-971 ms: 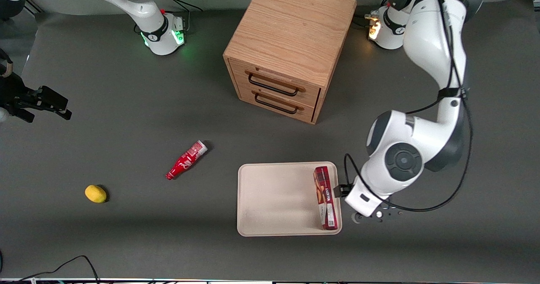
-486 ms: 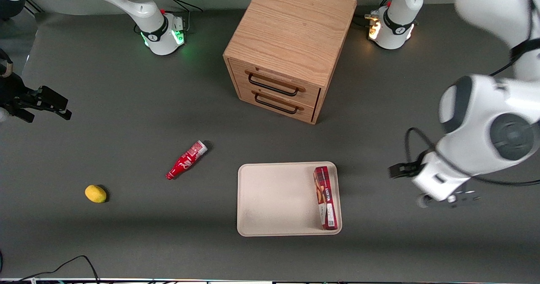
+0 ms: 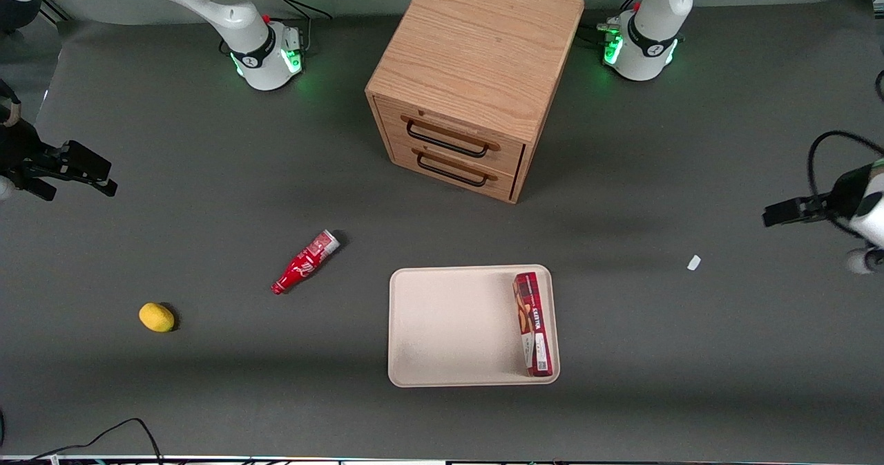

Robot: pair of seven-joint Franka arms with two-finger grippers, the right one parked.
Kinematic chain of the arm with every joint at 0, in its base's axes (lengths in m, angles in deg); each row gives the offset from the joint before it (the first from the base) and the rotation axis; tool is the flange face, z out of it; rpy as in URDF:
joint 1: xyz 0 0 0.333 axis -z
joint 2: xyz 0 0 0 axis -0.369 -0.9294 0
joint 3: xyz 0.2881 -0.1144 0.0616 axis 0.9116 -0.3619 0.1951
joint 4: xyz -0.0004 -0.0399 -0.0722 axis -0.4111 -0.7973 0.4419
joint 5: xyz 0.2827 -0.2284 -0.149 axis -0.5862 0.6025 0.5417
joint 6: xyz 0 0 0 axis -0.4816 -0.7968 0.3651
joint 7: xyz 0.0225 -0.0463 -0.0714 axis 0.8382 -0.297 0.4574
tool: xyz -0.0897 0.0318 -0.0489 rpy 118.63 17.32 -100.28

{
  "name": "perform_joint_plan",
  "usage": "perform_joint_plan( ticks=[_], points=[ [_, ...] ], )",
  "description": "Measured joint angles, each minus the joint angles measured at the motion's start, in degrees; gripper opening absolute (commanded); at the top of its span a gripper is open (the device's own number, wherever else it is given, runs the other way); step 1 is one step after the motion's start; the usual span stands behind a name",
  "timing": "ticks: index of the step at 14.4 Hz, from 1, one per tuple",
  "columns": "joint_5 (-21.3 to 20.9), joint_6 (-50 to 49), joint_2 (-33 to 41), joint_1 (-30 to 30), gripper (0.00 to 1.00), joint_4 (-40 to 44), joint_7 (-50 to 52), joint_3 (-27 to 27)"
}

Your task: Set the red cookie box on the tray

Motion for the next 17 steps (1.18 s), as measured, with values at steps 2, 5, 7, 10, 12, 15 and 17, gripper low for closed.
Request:
perform_joint_plan(
  ticks=[2,5,7,10,12,15,17],
  points=[
    [-0.15,-1.92,2.39,-1.16,1.0,-0.37,-0.06,0.07],
    [-1.48,-5.03,5.72,-3.04,1.0,-0.62,-1.6,0.13],
    [-1.93,-6.68,7.5,-4.35,1.0,-0.74,-3.14,0.15],
    [-2.05,-7.18,10.06,-4.65,1.0,-3.65,-3.38,-0.05],
    [-2.04,-6.45,12.82,-4.52,1.0,-7.88,-2.51,-0.84],
    [-2.03,-5.52,15.91,-3.66,1.0,-11.43,1.14,-3.56],
    [-2.03,-4.87,16.12,-2.52,1.0,-11.54,1.41,-3.19]
  ],
)
